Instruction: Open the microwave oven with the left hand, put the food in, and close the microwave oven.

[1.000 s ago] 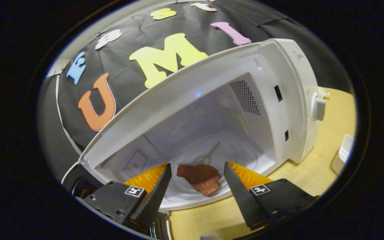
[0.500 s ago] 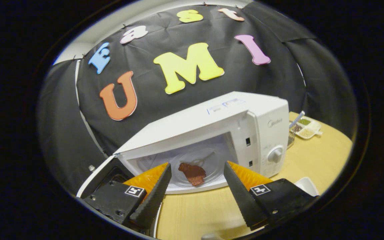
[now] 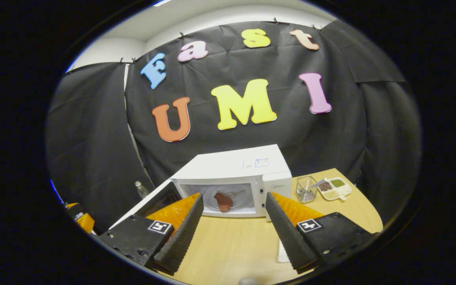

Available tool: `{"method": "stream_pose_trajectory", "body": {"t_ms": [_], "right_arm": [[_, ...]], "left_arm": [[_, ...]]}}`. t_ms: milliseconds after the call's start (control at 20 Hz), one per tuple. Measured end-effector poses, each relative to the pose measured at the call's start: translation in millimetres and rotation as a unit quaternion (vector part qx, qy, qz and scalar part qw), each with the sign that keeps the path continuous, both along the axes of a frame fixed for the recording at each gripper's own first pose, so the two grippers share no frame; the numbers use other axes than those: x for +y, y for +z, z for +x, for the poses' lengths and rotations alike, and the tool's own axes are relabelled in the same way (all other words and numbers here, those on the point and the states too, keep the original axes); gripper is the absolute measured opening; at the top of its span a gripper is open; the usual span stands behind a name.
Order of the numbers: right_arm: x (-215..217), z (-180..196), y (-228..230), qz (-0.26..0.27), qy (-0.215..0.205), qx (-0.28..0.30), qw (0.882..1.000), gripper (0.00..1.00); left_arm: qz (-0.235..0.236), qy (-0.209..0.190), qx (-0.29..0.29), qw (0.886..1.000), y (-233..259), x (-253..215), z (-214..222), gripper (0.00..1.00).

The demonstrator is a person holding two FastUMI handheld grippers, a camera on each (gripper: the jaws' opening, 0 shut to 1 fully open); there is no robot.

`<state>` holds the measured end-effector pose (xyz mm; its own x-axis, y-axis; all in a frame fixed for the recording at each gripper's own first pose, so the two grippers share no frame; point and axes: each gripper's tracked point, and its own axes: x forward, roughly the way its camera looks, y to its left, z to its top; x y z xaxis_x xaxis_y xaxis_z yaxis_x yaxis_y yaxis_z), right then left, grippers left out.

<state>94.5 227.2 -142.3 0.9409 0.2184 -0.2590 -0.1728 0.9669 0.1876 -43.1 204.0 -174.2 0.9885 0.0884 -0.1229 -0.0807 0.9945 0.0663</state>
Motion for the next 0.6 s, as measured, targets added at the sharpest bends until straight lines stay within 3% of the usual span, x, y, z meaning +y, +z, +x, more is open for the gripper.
{"method": "stream_pose_trajectory", "body": {"t_ms": [350,400,450,500,550,600], "right_arm": [[-46,-79,38,-0.026,-0.006,-0.01,1.0,0.89],[-50,-88,36,-0.035,-0.006,-0.004,0.999,0.89],[-55,-95,35,-0.041,-0.008,0.001,0.999,0.89],[-58,-100,35,-0.04,-0.012,0.006,0.999,0.9],[-61,-104,36,-0.033,-0.016,0.011,0.999,0.9],[-64,-107,39,-0.024,-0.021,0.013,0.999,0.9]], "left_arm": [[-0.001,0.029,0.009,1.0,-26,41,13,0.95],[-0.006,0.03,0.008,0.999,-31,46,17,0.89],[-0.006,0.03,0.009,0.999,-36,49,20,0.95],[-0.006,0.036,0.012,0.999,-44,55,20,0.94],[-0.012,0.025,0.019,0.999,-53,55,23,0.8],[-0.024,0.017,0.027,0.999,-65,55,27,0.86]]}}
